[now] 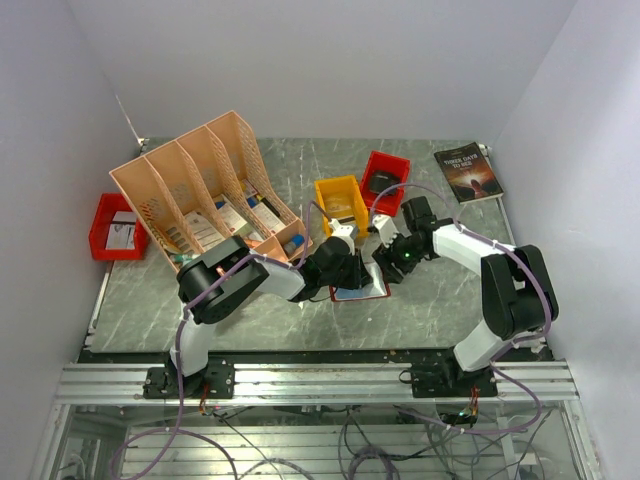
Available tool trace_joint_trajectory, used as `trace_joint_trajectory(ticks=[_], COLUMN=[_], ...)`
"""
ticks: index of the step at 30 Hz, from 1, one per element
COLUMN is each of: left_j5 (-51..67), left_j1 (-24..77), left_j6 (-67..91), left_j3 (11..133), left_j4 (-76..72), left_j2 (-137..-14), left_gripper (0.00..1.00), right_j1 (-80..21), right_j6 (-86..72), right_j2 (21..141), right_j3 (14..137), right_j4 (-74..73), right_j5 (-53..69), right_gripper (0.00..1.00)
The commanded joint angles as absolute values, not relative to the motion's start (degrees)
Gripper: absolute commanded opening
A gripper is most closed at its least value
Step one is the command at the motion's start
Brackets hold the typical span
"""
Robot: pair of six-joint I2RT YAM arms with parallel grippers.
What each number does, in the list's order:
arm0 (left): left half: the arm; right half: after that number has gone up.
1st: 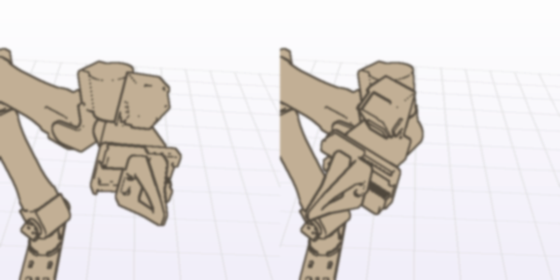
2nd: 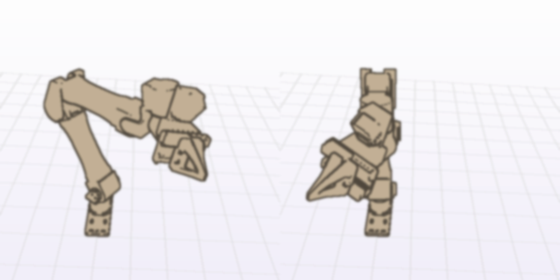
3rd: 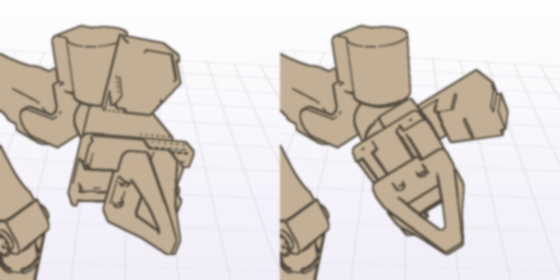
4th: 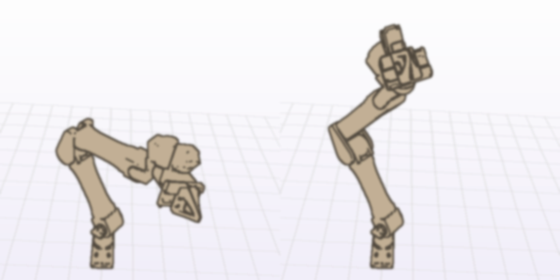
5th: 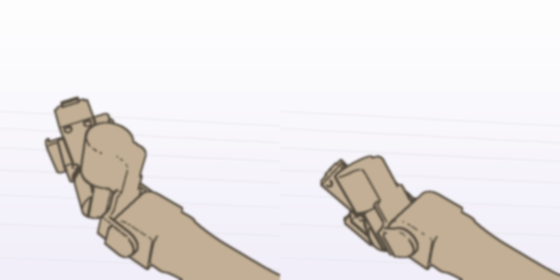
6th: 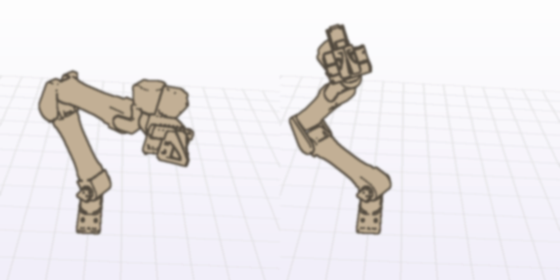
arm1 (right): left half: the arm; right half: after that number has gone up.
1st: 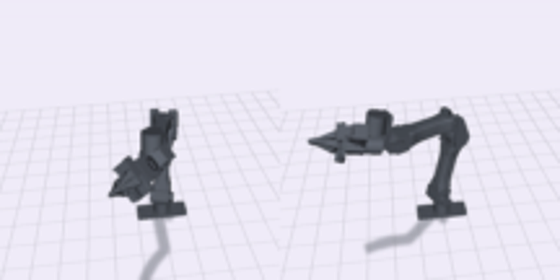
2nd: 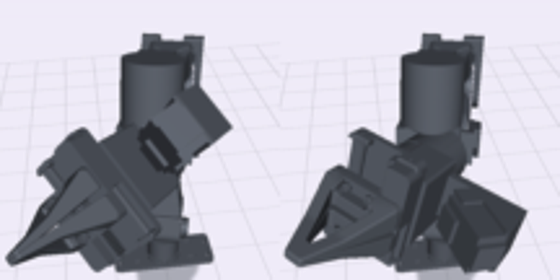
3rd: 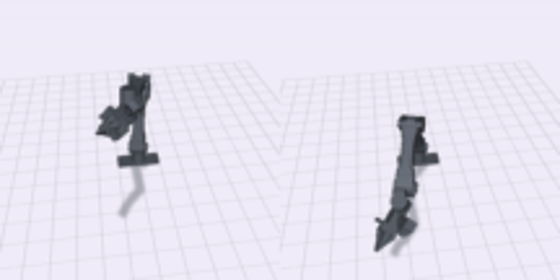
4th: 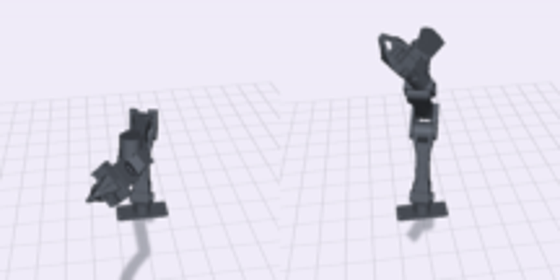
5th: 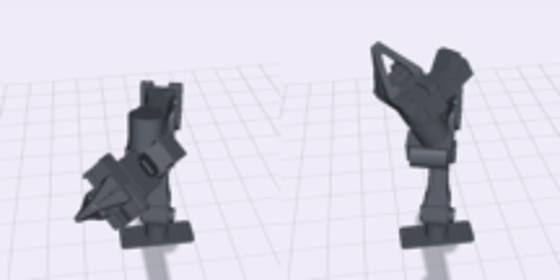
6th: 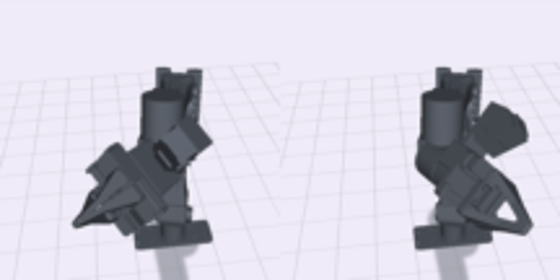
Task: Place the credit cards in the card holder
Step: Open the card holder at the center of the board.
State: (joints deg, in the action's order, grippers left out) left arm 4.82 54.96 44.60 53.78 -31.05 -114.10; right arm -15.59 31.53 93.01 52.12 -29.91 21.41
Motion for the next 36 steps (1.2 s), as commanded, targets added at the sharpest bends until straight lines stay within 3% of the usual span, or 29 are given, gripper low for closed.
trace_joint_trajectory(ticks=[1, 8, 20, 32, 36], left_j5=[6.9, 6.9, 6.9, 5.6, 5.6], left_j1=[55.2, 55.2, 55.2, 55.2, 55.2], left_j6=[44.2, 44.3, 43.9, 44.1, 43.7], left_j3=[53.3, 53.4, 54.6, 59.4, 60.6], left_j4=[-29.4, -29.4, -28.1, -19.3, -18.3], left_j2=[-115.7, -116.4, -117.7, -118.2, -117.9], left_gripper=[0.30, 0.29, 0.29, 0.31, 0.31], right_j1=[-17.2, -17.3, -16.6, -14.7, -14.7], right_j6=[30.4, 26.9, 24.1, 25.5, 25.7], right_j2=[94.3, 91.3, 86.2, 85.0, 87.6], right_j3=[51.5, 50.8, 49.4, 50.4, 51.3], right_j4=[-27.7, -24.0, -20.2, -23.2, -25.0], right_j5=[17.7, 15.2, 15.7, 23.8, 26.1], right_gripper=[0.60, 0.52, 0.48, 0.40, 0.23])
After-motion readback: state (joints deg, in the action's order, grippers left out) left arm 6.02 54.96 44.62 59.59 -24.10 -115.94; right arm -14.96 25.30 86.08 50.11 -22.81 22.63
